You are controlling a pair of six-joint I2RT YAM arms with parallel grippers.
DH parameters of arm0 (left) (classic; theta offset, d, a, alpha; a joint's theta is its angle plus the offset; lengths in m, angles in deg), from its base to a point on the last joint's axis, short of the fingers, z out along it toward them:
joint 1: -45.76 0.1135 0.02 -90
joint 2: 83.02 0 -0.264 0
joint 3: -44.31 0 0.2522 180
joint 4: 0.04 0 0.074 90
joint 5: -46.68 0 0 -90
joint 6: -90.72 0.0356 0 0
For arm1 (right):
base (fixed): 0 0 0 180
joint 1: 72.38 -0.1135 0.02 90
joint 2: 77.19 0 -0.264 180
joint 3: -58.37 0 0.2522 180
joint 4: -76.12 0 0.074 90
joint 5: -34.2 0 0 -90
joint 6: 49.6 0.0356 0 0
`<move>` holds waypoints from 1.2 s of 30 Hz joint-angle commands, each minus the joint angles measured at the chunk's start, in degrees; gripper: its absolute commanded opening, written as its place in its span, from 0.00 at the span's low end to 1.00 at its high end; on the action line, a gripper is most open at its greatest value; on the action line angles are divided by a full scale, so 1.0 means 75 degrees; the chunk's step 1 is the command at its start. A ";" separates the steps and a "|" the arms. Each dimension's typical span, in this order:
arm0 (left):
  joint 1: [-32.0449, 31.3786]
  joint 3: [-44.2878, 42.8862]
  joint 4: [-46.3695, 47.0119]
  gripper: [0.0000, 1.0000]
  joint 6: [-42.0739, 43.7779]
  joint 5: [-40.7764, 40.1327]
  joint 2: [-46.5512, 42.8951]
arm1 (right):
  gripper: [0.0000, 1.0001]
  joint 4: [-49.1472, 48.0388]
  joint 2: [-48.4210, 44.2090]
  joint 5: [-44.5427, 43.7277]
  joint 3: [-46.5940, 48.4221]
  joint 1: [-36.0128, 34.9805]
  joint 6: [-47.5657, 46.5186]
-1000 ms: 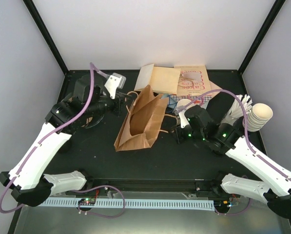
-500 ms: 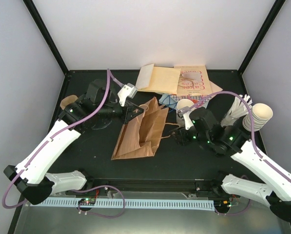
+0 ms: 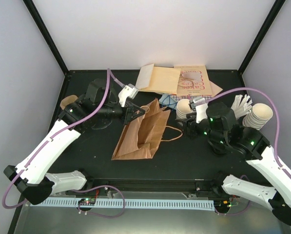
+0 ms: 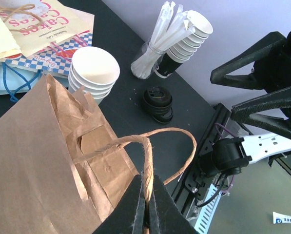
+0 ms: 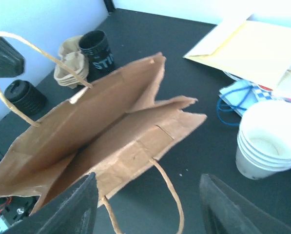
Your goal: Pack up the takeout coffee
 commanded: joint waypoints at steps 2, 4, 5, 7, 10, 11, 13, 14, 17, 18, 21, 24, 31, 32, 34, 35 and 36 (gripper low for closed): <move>0.0028 -0.0205 0.0340 0.02 -0.0117 0.0378 -0.0170 | 0.50 -0.1275 0.0361 0.1254 -0.0148 -0.0036 0.0031; 0.0017 -0.0184 0.0393 0.02 -0.0142 0.0427 -0.0210 | 0.38 -0.1775 0.0623 0.1736 -0.0305 -0.0045 0.0236; 0.0021 -0.0176 0.0400 0.02 -0.0160 0.0438 -0.0224 | 0.33 -0.2115 0.0799 0.1928 -0.0430 -0.0046 0.0272; 0.0022 -0.0157 0.0420 0.02 -0.0170 0.0462 -0.0238 | 0.23 -0.2515 0.1010 0.1838 -0.0645 -0.0106 0.0333; 0.0028 -0.0157 0.0418 0.02 -0.0210 0.0504 -0.0249 | 0.08 -0.2961 0.1283 0.1708 -0.0900 -0.0204 0.0316; 0.0026 -0.0167 0.0434 0.02 -0.0222 0.0527 -0.0258 | 0.04 -0.3100 0.1376 0.1750 -0.0976 -0.0211 0.0358; 0.0028 -0.0166 0.0459 0.02 -0.0238 0.0545 -0.0267 | 0.01 -0.3329 0.1595 0.1893 -0.1140 -0.0216 0.0478; 0.0022 -0.0161 0.0492 0.02 -0.0264 0.0564 -0.0272 | 0.01 -0.3392 0.1736 0.1906 -0.1196 -0.0227 0.0588; 0.0023 -0.0114 0.0622 0.02 -0.0317 0.0604 -0.0288 | 0.01 -0.3343 0.2224 0.1945 -0.1220 -0.0312 0.0808; 0.0026 -0.0103 0.0662 0.02 -0.0340 0.0608 -0.0284 | 0.01 -0.3241 0.2374 0.1840 -0.1198 -0.0378 0.0880; 0.0028 -0.0098 0.0748 0.02 -0.0379 0.0647 -0.0259 | 0.01 -0.3190 0.2650 0.1613 -0.1293 -0.0634 0.0962; 0.0027 -0.0120 0.0857 0.02 -0.0429 0.0678 -0.0255 | 0.01 -0.3340 0.2755 0.1485 -0.1656 -0.0858 0.1095; 0.0021 -0.0135 0.1131 0.02 -0.0527 0.0596 -0.0346 | 0.01 -0.3381 0.2790 0.1333 -0.2444 -0.0978 0.1368; 0.0020 -0.0135 0.1147 0.02 -0.0557 0.0575 -0.0352 | 0.01 -0.3416 0.2763 0.1366 -0.2552 -0.0973 0.1379; 0.0020 -0.0100 0.1223 0.01 -0.0601 0.0595 -0.0375 | 0.01 -0.3479 0.2703 0.1431 -0.2714 -0.0989 0.1380; 0.0023 -0.0097 0.1275 0.01 -0.0636 0.0651 -0.0365 | 0.01 -0.3490 0.2704 0.1472 -0.2761 -0.0990 0.1366; 0.0024 -0.0089 0.1326 0.02 -0.0661 0.0743 -0.0368 | 0.01 -0.3485 0.2717 0.1512 -0.2773 -0.0992 0.1330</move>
